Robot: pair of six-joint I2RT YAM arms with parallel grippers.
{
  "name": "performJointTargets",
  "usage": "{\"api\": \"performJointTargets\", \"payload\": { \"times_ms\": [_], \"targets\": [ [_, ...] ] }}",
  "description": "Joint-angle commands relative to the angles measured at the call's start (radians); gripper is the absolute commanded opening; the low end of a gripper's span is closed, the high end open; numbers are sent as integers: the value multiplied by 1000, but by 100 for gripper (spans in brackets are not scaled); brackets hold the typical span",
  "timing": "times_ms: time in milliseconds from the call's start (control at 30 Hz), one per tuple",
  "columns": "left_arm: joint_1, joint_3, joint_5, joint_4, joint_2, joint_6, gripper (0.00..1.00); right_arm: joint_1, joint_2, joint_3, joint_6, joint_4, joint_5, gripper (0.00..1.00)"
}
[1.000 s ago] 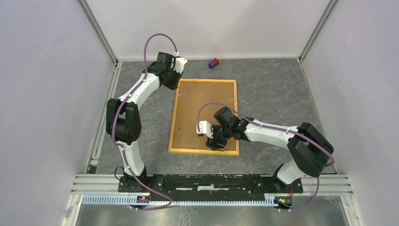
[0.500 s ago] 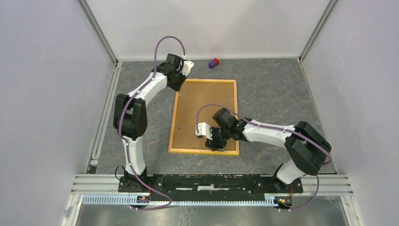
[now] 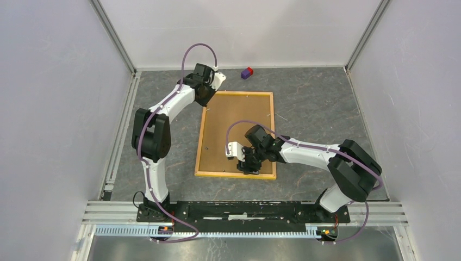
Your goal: Take the photo out of the frame
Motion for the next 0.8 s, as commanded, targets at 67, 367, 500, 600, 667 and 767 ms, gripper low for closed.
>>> {"api": "performJointTargets", "payload": {
  "times_ms": [67,367,500,600,667,767],
  "targets": [
    [-16,-8,-3,0,-15,47,2,15,43,6,-28,-45,4,58],
    [-30,-27,-51,2,-12,63,2,17,52,10,-33,-54,4,57],
    [-38,-34,-67,-1,-13,74,2,17,52,10,-35,-54,3,57],
    [-55,-35,-66,-12,-14,82,2,17,59,13,-35,-58,0,56],
    [-64,-35,-74,-17,-14,90,2,18,61,15,-37,-60,0,56],
    [-73,-19,-64,-42,-13,84,2,18,59,16,-36,-60,0,56]
  ]
}}
